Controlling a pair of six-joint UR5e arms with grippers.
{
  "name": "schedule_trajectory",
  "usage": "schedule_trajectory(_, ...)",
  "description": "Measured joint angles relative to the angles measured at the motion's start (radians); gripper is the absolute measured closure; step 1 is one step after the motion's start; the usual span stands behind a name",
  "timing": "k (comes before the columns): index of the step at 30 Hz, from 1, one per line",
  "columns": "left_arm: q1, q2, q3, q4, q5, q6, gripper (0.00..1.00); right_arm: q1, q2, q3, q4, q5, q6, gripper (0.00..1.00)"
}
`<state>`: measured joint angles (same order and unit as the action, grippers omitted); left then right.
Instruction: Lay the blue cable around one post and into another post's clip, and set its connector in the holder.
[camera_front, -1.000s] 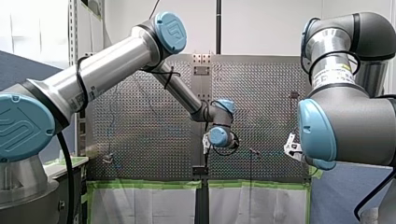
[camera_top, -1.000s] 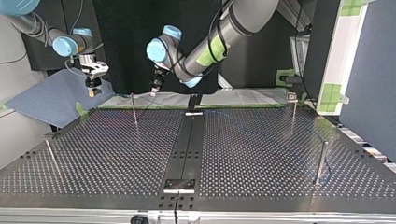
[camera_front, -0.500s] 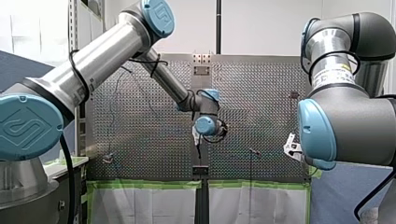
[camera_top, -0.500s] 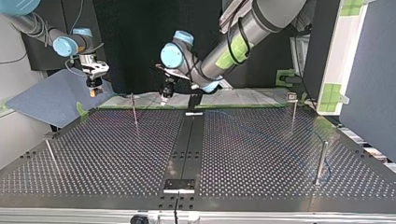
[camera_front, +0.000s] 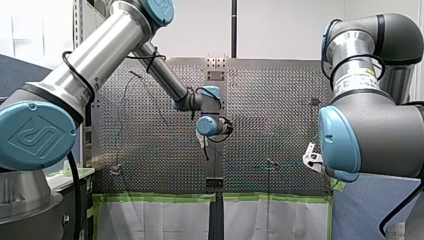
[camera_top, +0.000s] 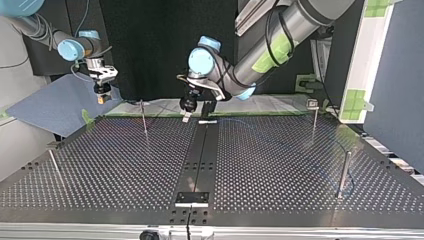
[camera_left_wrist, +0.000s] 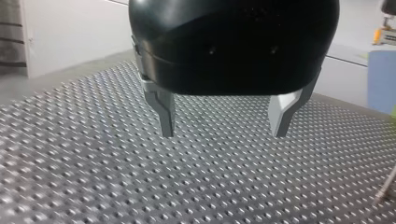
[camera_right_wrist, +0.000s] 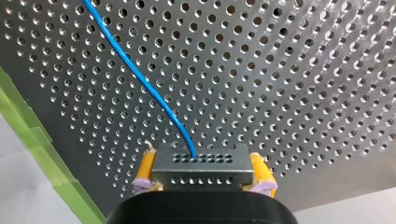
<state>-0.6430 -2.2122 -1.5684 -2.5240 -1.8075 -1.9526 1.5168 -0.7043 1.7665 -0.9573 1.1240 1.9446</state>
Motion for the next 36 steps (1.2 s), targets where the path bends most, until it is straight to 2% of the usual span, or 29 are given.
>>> schedule_trajectory(7,-0.010,0.058,-0.058,0.046,-0.009,0.019,0.00,0.007,0.001,0.000,-0.001,-0.004,0.001,1.00)
schedule_trajectory(18,-0.013,0.151,-0.151,0.095,-0.027,0.021,0.00,0.014,0.001,0.000,0.001,-0.004,0.000,1.00)
schedule_trajectory(23,-0.017,0.199,-0.199,0.098,-0.058,0.026,0.00,0.017,0.001,0.000,0.000,-0.004,-0.001,1.00)
schedule_trajectory(28,-0.020,0.243,-0.243,0.109,-0.089,0.054,0.00,0.021,0.002,0.000,-0.001,-0.004,0.000,1.00)
schedule_trajectory(36,-0.020,0.307,-0.307,0.164,-0.092,0.052,0.00,0.023,0.002,0.000,-0.002,-0.004,0.001,1.00)
